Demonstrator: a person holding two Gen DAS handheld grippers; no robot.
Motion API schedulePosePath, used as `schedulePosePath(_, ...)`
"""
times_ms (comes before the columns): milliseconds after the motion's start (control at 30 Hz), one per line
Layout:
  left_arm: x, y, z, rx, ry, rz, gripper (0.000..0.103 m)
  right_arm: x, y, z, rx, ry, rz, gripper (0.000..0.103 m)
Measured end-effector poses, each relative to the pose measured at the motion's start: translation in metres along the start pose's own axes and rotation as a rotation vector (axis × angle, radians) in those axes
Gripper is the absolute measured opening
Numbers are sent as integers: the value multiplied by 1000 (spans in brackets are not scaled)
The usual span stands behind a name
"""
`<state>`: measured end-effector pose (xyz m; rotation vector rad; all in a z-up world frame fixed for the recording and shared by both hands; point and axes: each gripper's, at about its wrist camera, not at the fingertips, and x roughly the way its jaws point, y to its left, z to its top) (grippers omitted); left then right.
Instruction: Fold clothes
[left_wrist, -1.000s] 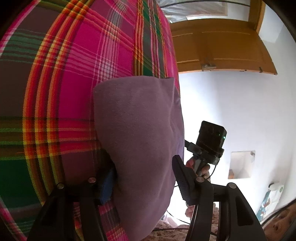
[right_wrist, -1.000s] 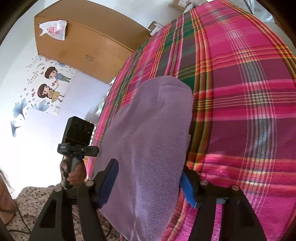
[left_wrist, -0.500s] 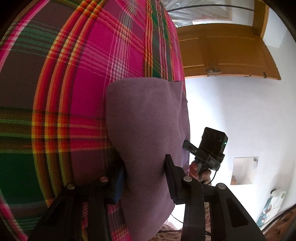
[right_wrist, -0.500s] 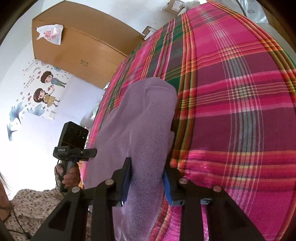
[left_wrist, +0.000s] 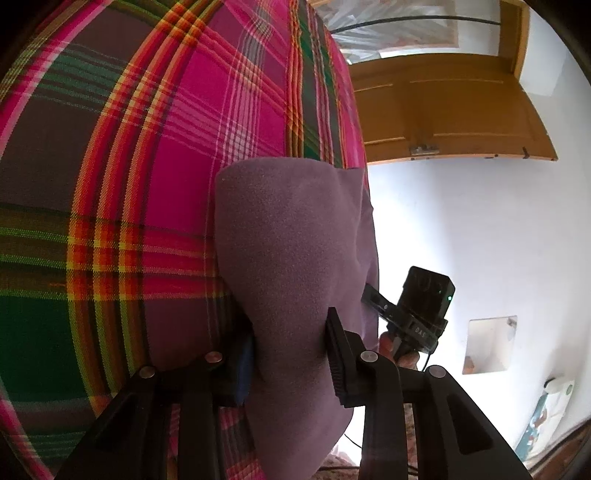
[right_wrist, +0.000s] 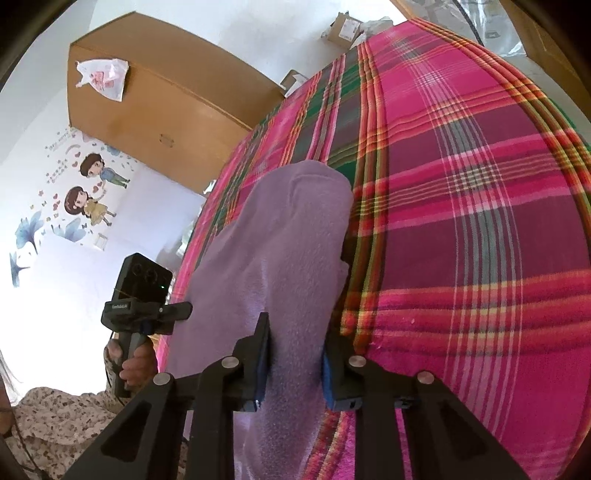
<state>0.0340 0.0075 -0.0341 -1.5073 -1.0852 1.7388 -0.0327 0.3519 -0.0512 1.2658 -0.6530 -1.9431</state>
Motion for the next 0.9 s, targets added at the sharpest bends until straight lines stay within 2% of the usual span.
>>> schedulePosePath(533,-4,-9,19,-12,-85,-75,34,-28,3,-19,68,-133,55,20)
schedulePosePath(900,17,-10,42,7,-72,-37,34,-19,-7,-22,113,-135,38,20)
